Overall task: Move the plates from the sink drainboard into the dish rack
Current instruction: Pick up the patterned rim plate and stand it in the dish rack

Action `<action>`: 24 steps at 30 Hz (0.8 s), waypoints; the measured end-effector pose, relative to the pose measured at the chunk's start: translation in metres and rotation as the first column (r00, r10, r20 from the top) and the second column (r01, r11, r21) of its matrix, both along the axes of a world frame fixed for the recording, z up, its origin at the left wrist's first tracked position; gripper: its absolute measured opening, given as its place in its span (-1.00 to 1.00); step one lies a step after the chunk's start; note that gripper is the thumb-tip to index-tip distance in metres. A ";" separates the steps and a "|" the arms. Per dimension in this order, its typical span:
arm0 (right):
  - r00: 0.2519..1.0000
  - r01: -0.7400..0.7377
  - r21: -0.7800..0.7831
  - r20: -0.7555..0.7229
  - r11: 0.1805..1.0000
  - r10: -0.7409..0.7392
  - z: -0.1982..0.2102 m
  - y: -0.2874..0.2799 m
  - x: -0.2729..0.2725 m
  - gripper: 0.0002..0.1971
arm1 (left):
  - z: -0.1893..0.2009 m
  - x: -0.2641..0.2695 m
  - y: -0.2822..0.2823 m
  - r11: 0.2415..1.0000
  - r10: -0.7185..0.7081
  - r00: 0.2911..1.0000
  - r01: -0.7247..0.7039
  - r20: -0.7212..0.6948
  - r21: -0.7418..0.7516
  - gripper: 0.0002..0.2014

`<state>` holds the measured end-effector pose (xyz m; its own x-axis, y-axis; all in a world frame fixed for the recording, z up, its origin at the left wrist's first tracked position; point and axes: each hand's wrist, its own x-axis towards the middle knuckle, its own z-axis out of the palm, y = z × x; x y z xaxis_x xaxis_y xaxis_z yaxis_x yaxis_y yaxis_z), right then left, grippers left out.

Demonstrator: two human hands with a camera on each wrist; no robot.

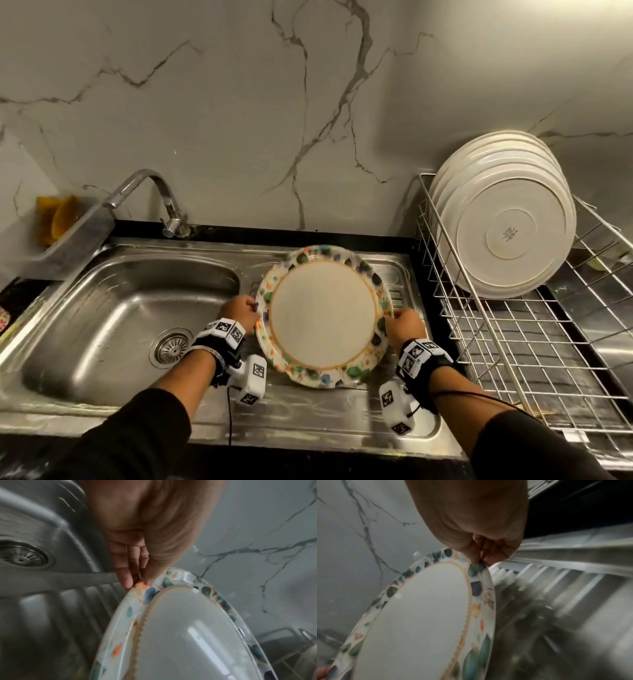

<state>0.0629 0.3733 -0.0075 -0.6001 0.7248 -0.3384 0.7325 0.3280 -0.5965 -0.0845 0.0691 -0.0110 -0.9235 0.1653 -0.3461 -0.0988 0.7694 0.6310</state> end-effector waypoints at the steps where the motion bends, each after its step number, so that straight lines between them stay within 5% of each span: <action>1: 0.996 0.033 0.001 -0.089 0.999 -0.033 0.009 -0.003 -0.004 -0.79 | 0.002 -0.009 -0.002 0.998 0.042 0.998 -0.039 -0.050 0.056 -0.91; 8: 0.849 0.172 0.024 -0.511 0.985 -0.136 0.084 -0.021 -0.041 -0.91 | 0.091 -0.035 -0.001 0.921 0.273 0.906 -0.148 -0.323 0.361 -0.78; 17: 0.862 0.084 0.141 -0.507 0.986 -0.001 0.108 -0.014 -0.044 -0.85 | 0.099 -0.036 -0.018 0.895 0.362 0.845 -0.197 -0.394 0.399 -0.86; 24: 0.866 0.068 0.064 -0.500 0.996 -0.027 0.102 -0.013 -0.036 -0.75 | 0.087 -0.034 -0.010 0.921 0.273 0.907 -0.150 -0.321 0.359 -0.83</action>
<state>0.0265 0.3598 0.0946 -0.6378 0.7684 0.0538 0.3610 0.3598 -0.8604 -0.1181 0.0591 0.0756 -0.9986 -0.0038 0.0527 0.0435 0.5069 0.8609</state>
